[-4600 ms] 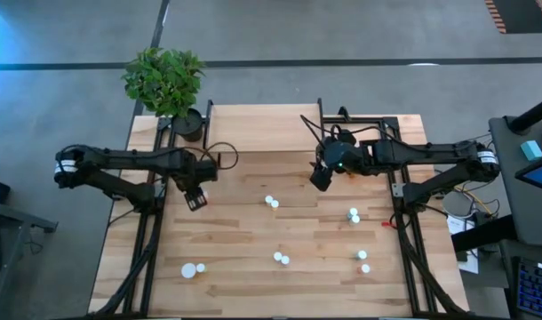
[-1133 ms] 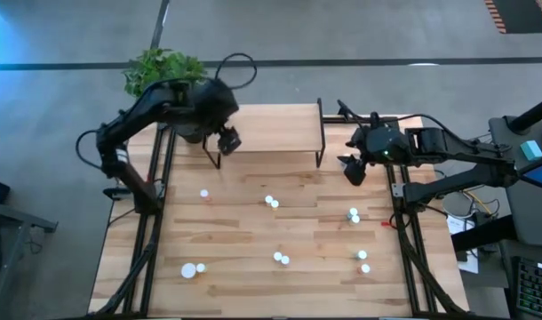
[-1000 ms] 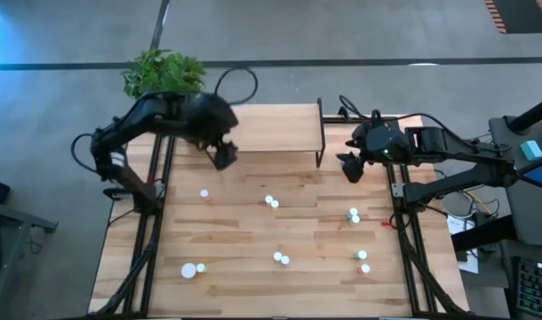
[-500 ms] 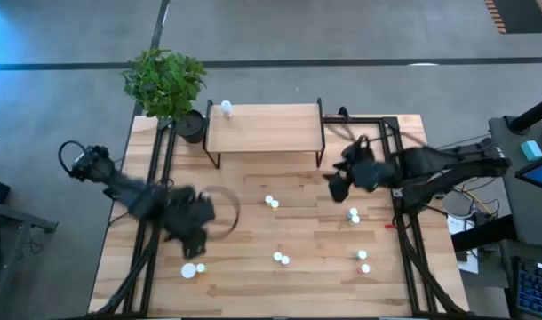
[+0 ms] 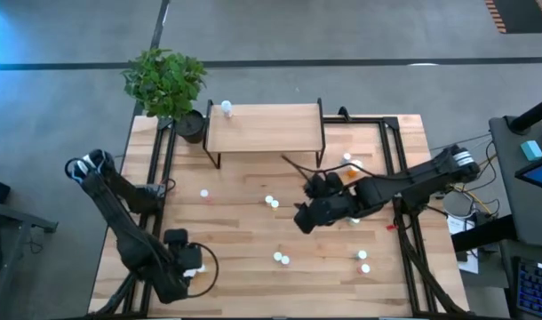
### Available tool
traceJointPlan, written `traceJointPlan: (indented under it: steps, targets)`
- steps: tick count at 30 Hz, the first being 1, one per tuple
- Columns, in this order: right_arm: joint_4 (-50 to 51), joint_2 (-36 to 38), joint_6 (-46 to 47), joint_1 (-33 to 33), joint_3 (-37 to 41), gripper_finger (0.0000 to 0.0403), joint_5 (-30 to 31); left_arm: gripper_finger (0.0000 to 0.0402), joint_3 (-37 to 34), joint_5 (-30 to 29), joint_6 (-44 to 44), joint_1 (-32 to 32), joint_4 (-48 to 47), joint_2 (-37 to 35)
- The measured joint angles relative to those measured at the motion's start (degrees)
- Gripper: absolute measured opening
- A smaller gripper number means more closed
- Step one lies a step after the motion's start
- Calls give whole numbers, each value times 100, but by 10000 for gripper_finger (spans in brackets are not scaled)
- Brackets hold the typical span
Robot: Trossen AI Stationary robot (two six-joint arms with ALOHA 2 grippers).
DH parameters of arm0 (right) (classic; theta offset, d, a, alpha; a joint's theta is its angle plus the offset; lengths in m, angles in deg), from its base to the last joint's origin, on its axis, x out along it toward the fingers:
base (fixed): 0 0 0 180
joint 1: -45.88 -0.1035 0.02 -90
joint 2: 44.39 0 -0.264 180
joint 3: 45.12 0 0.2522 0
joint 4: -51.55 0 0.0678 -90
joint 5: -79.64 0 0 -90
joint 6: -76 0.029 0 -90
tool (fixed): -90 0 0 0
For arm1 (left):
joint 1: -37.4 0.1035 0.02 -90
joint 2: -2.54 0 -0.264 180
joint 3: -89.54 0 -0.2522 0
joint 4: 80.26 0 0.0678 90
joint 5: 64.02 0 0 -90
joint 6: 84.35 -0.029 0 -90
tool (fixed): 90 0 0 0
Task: Pick and place medicine bottles onto shelf by color
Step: Put the orange pill bottle on the shelf
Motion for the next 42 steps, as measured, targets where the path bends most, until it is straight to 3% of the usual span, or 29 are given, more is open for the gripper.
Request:
traceJointPlan:
  steps: [9,22,28,37,42]
  targets:
    - [49,-520,-565,-1,-791,233,38,251,-464,256,-31,-109,277,308]
    - [645,-417,-326,-103,-818,233,30,251,-1105,404,-37,-111,1162,320]
    - [666,-411,-354,-99,-818,233,38,250,-1266,426,-37,-109,1141,307]
    - [666,-400,-588,-88,-818,233,47,192,-1264,432,-30,-105,1161,302]
    - [703,-361,-639,-86,-818,233,47,194,-1164,452,6,-88,1042,173]
